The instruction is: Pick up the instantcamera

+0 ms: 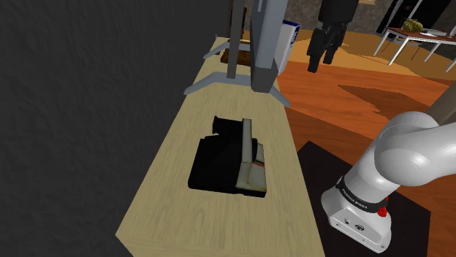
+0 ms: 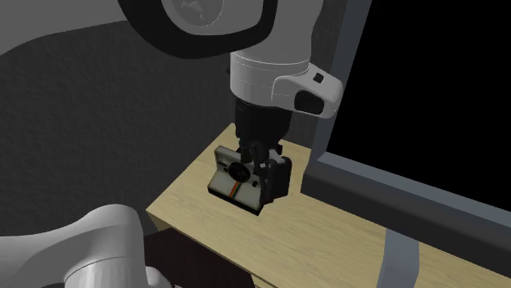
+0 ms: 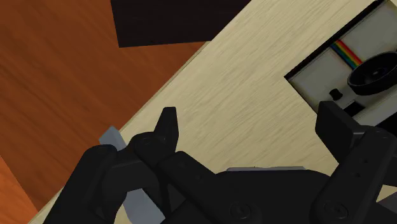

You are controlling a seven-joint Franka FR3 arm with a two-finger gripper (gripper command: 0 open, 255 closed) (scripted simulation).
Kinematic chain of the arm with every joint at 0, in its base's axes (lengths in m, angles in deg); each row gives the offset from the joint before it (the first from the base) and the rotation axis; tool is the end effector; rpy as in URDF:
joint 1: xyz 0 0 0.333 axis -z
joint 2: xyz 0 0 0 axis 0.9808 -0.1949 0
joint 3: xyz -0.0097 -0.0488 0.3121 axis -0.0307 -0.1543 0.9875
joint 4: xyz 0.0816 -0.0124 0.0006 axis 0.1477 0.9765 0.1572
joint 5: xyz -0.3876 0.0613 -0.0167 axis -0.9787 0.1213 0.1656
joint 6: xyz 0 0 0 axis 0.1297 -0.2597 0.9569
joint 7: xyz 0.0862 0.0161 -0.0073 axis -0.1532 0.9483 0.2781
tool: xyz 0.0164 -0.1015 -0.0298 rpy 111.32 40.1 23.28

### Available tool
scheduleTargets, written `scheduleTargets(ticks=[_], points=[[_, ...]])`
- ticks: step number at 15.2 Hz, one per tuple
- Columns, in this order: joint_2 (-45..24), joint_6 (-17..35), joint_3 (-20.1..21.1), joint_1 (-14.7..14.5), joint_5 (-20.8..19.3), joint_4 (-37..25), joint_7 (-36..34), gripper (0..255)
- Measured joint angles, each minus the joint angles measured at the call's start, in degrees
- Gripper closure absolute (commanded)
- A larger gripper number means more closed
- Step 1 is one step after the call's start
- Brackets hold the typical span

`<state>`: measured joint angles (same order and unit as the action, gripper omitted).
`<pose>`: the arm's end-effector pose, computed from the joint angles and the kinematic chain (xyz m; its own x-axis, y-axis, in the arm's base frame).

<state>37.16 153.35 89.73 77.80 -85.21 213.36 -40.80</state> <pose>0.2848 0.0206 0.5967 0.9949 -0.0222 -0.0985 -0.0187 -0.9992 0.0362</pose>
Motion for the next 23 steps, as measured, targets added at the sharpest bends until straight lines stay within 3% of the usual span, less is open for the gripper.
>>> scheduleTargets(ticks=[2,6,13,19,23], points=[[0.5,0.3,0.6,0.1,0.6,0.8,-1.2,0],[3.9,2.5,5.6,0.8,5.2,5.6,-10.7,0],[7.1,8.7,17.4,1.3,15.9,12.4,-30.2,0],[3.8,16.3,29.1,3.1,24.7,13.3,-46.7,0],[-0.8,22.2,37.6,6.0,29.0,11.7,-57.4,0]])
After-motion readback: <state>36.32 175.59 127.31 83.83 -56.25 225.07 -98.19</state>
